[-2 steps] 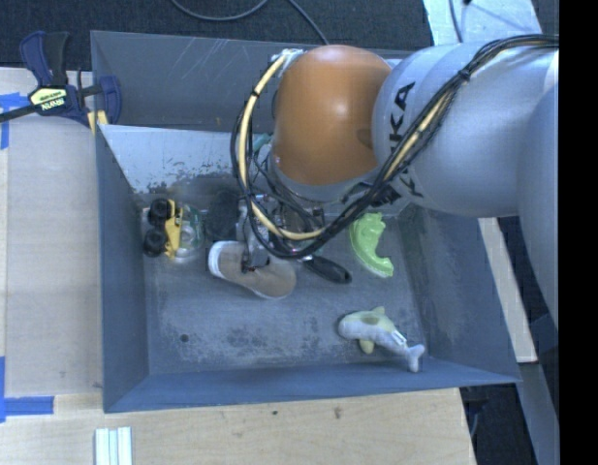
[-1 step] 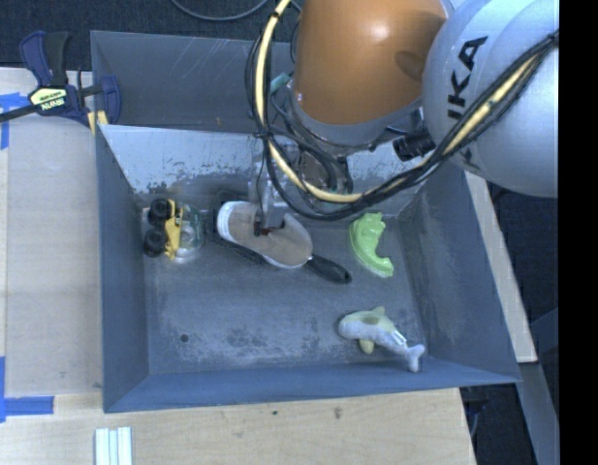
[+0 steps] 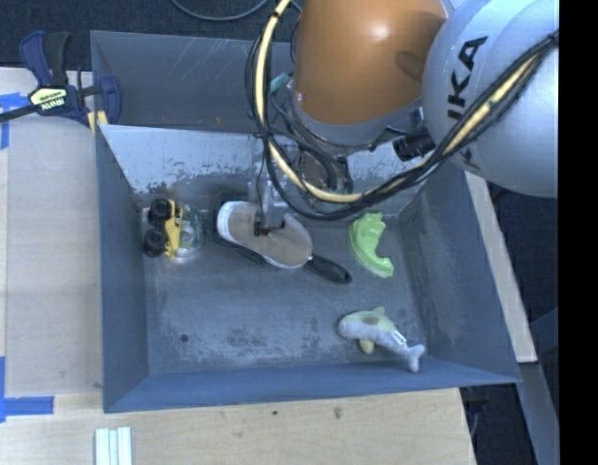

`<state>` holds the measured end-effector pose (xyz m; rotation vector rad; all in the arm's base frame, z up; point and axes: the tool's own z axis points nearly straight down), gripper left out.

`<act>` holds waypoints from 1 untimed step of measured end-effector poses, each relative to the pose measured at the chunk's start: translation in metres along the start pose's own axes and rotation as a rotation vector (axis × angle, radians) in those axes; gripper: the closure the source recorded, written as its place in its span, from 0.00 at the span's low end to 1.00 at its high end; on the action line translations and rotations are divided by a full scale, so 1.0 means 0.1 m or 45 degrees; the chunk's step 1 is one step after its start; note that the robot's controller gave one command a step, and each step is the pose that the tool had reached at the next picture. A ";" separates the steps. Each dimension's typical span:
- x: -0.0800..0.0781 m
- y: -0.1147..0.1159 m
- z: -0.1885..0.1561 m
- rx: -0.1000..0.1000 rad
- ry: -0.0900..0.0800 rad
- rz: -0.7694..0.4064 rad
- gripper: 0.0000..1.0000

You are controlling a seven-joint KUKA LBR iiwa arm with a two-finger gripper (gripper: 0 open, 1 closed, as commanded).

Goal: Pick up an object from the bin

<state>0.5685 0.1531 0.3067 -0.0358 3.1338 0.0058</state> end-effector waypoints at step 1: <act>0.00 -0.02 0.00 0.000 0.000 -0.025 1.00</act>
Offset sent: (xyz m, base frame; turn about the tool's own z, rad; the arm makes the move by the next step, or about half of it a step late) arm 0.0048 -0.0020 -0.0005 -0.0591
